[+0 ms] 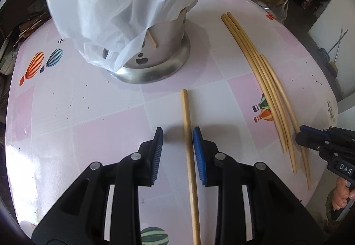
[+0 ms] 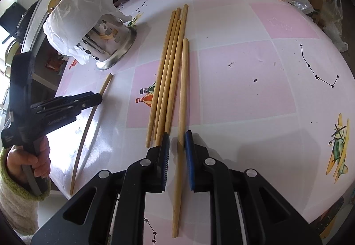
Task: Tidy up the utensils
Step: 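Lift the wooden chopsticks off the table with both grippers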
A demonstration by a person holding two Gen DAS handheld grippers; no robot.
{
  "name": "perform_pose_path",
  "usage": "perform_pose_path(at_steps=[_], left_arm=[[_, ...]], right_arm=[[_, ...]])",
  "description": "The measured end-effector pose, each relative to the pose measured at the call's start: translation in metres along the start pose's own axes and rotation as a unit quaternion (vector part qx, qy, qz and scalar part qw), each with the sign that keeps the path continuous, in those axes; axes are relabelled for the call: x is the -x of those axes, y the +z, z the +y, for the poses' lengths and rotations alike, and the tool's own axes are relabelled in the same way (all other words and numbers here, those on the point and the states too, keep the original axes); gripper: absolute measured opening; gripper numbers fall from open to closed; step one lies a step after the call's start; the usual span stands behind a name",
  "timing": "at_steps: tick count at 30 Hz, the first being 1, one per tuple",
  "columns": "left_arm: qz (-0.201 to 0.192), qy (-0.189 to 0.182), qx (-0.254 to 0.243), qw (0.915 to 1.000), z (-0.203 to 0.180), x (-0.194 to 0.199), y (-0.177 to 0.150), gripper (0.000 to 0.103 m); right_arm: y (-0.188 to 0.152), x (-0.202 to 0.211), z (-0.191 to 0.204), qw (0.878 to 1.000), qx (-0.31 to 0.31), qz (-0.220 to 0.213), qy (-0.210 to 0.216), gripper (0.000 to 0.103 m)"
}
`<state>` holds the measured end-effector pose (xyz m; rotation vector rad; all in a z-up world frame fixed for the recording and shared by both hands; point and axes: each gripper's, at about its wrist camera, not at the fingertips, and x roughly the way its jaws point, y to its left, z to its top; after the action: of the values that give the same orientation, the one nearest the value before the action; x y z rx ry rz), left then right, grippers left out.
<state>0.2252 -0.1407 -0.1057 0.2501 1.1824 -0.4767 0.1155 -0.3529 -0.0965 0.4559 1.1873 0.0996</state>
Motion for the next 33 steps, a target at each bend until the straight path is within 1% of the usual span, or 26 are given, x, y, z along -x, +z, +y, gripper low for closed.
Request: perform_pose_path(at_steps=[3,5,7,8,9,11,15,17,19,21,26,33], left_arm=[[-0.002,0.007,-0.011,0.9999,-0.006,-0.003,0.007,0.026],[-0.003,0.018,-0.014,0.9997,-0.009,-0.005,0.010,0.021],[-0.006,0.031,-0.016,0.9994,-0.012,-0.006,0.012,0.013],[-0.008,0.034,-0.015,0.9993,-0.011,-0.006,0.011,0.011],[-0.011,0.036,-0.016,0.9992,-0.011,-0.005,0.010,0.007],[-0.018,0.038,-0.011,0.9991,-0.010,-0.004,0.008,0.006],[-0.033,0.018,0.010,0.9993,-0.005,0.000,0.004,0.005],[-0.041,0.014,0.017,0.9989,-0.002,0.007,0.001,0.005],[-0.057,0.004,0.026,0.9980,0.002,0.018,-0.002,0.005],[-0.078,-0.005,0.036,0.9963,0.007,0.034,-0.004,0.005],[-0.136,-0.026,0.060,0.9886,0.019,0.078,-0.012,0.005],[-0.201,-0.044,0.078,0.9754,0.032,0.129,-0.029,0.005]], right_arm=[[-0.002,0.003,-0.002,1.000,0.001,-0.002,-0.001,0.015],[-0.002,0.003,-0.002,1.000,-0.001,-0.002,0.001,0.015],[-0.002,0.003,-0.003,1.000,-0.002,-0.004,0.001,0.015],[-0.002,0.003,-0.003,1.000,-0.003,-0.004,0.002,0.015],[-0.003,0.003,-0.003,1.000,-0.003,-0.005,0.003,0.015],[-0.003,0.003,-0.003,1.000,-0.004,-0.006,0.003,0.015],[-0.003,0.003,-0.003,1.000,-0.002,-0.008,0.003,0.015],[-0.002,0.006,-0.004,1.000,-0.002,-0.010,0.007,0.015],[0.001,0.011,-0.004,1.000,0.001,-0.016,0.016,0.015],[0.006,0.018,-0.002,0.999,0.011,-0.027,0.012,0.015],[0.025,0.021,0.001,0.999,0.031,-0.044,0.005,0.015],[0.051,0.002,0.007,0.997,0.064,-0.031,-0.009,0.015]])
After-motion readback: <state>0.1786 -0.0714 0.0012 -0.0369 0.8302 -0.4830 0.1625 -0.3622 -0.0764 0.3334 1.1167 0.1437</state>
